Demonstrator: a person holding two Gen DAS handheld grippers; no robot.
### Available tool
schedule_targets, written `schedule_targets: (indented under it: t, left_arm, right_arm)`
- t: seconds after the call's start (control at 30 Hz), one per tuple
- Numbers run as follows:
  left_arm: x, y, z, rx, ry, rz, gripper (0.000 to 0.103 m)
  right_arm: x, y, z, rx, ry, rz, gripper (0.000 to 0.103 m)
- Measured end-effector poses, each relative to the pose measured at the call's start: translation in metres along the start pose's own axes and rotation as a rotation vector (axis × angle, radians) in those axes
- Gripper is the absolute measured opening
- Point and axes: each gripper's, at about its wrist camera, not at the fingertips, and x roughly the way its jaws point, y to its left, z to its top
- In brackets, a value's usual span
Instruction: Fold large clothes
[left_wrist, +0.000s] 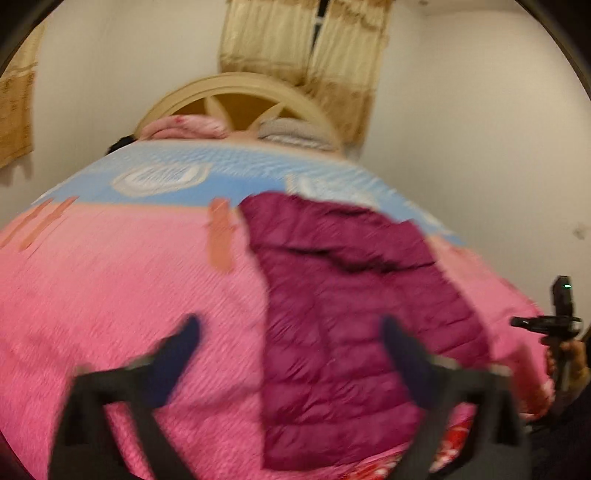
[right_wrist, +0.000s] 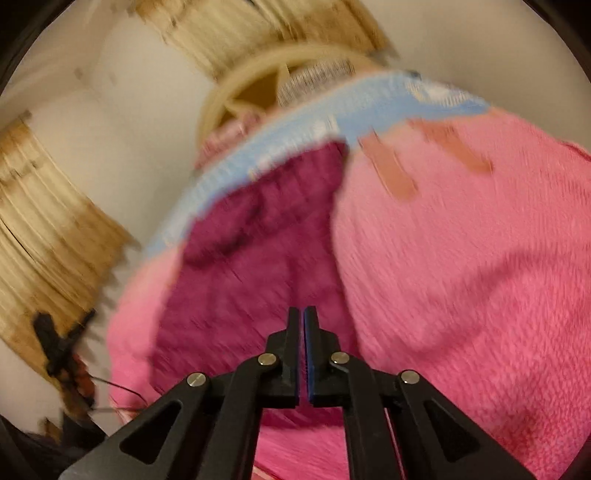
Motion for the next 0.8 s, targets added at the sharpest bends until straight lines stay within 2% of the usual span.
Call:
schedule_targets:
  t: [0.07, 0.13, 0.2, 0.27, 0.3, 0.37, 0.47, 0.53, 0.67, 0.73, 0.8]
  left_arm:
    - [0.009, 0.004, -0.009, -0.019, 0.051, -0.029, 0.103]
    - [0.018, 0.007, -0.015, -0.029, 0.093, -0.01, 0.103]
    - [0.024, 0.008, -0.021, -0.025, 0.117, -0.003, 0.103]
    - [0.026, 0.013, -0.028, -0.058, 0.138, 0.0, 0.103]
    - [0.028, 0.016, -0.03, -0.082, 0.147, -0.008, 0.103]
    - [0.031, 0.023, -0.035, -0.141, 0.168, -0.032, 0.103]
    - [0.036, 0.03, -0.039, -0.192, 0.197, -0.051, 0.103]
    - [0.039, 0.032, -0.042, -0.202, 0.211, -0.051, 0.103]
    - [0.039, 0.029, -0.048, -0.149, 0.22, -0.003, 0.103]
    - [0.038, 0.025, -0.051, -0.117, 0.227, 0.01, 0.103]
    - [0.038, 0.022, -0.054, -0.1, 0.23, 0.015, 0.103]
  right_arm:
    - [0.016, -0.007, -0.009, -0.01, 0.041, -0.054, 0.003]
    - [0.021, -0.008, -0.013, -0.036, 0.051, -0.109, 0.003]
    - [0.031, -0.008, -0.016, -0.05, 0.106, -0.132, 0.003]
    - [0.035, -0.003, -0.019, -0.115, 0.11, -0.266, 0.003]
    - [0.033, -0.003, -0.021, -0.124, 0.104, -0.272, 0.003]
    - [0.027, -0.004, -0.021, -0.127, 0.068, -0.222, 0.003]
    - [0.02, 0.003, -0.021, -0.208, 0.036, -0.24, 0.003]
    - [0.016, 0.009, -0.022, -0.234, 0.019, -0.207, 0.003]
    - [0.016, 0.023, -0.026, -0.263, -0.025, -0.172, 0.003]
    - [0.017, 0.026, -0.026, -0.251, -0.032, -0.119, 0.003]
    - [0.019, 0.03, -0.026, -0.278, -0.037, -0.137, 0.007]
